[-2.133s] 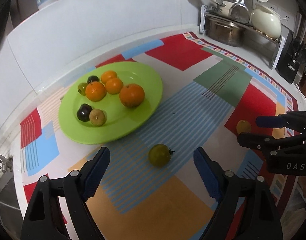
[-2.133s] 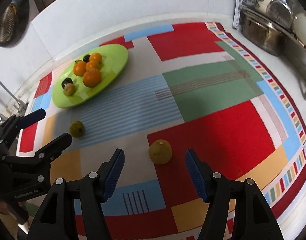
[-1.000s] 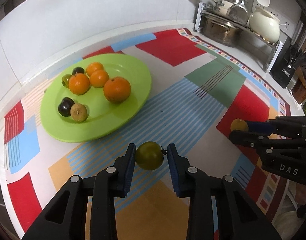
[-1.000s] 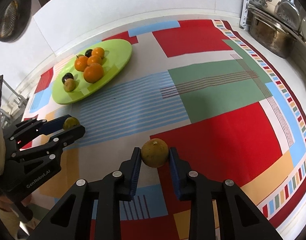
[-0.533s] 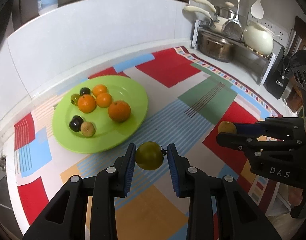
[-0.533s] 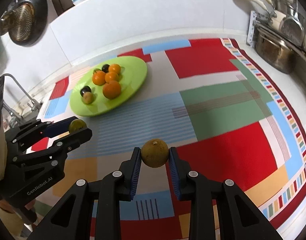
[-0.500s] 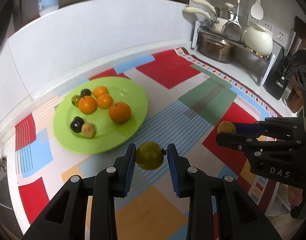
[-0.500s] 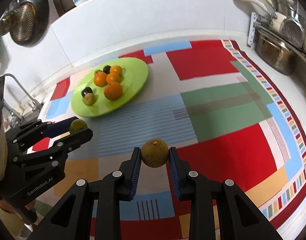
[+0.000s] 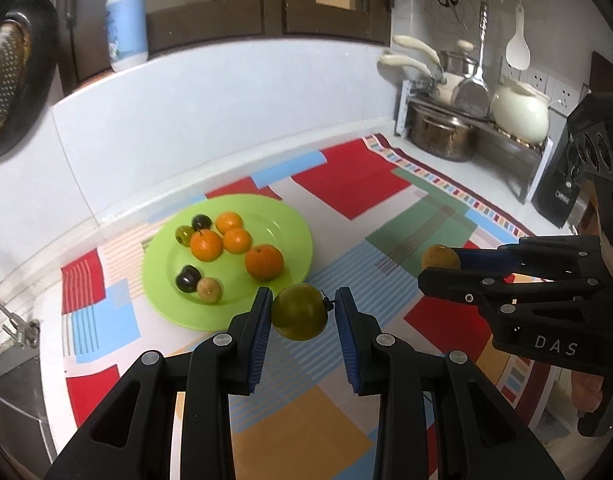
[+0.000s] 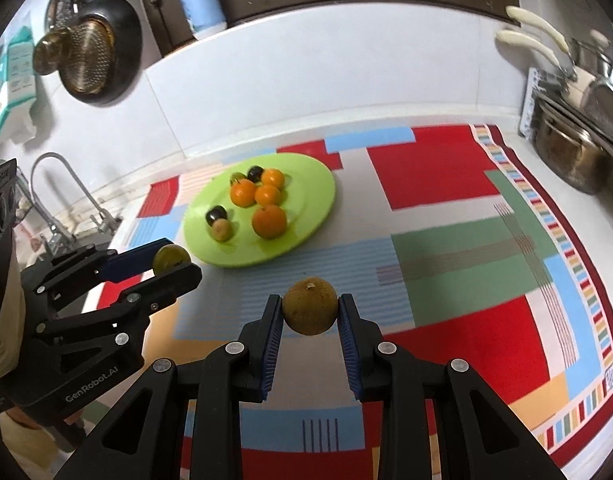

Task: Organize fruits
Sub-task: 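Carry the yellow-green fruit in the left tool while the right tool carries the brown fruit over the plate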

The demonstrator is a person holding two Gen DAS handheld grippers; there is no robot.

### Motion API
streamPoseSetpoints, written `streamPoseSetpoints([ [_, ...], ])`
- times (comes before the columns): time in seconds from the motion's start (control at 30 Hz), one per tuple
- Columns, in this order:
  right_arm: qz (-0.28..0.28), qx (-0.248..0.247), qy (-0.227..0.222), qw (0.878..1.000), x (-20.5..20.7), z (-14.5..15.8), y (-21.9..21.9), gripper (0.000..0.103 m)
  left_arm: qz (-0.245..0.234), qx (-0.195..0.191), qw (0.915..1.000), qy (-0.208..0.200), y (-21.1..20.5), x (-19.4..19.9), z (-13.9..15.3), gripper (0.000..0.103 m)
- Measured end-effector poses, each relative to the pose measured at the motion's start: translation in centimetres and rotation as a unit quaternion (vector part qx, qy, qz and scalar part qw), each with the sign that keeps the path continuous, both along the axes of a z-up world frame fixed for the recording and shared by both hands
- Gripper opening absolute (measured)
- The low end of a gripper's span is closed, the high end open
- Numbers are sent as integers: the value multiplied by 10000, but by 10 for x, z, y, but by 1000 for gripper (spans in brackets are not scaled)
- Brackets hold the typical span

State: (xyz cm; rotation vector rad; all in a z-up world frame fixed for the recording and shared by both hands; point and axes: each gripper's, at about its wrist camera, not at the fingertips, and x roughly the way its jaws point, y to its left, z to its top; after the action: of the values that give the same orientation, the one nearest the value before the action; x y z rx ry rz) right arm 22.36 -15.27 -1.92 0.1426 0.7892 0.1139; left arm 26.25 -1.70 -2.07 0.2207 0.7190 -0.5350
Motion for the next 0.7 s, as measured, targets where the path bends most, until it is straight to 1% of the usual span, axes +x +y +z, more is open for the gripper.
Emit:
streamPoseSetpoints([
  [0.33, 351, -42, -312, 9989, 14, 20, 11, 29, 331, -99, 9991, -250, 11, 5, 18, 32],
  [0.7, 649, -77, -549, 9964, 38, 34, 22, 29, 682, -115, 9965, -461, 23, 20, 30, 32],
])
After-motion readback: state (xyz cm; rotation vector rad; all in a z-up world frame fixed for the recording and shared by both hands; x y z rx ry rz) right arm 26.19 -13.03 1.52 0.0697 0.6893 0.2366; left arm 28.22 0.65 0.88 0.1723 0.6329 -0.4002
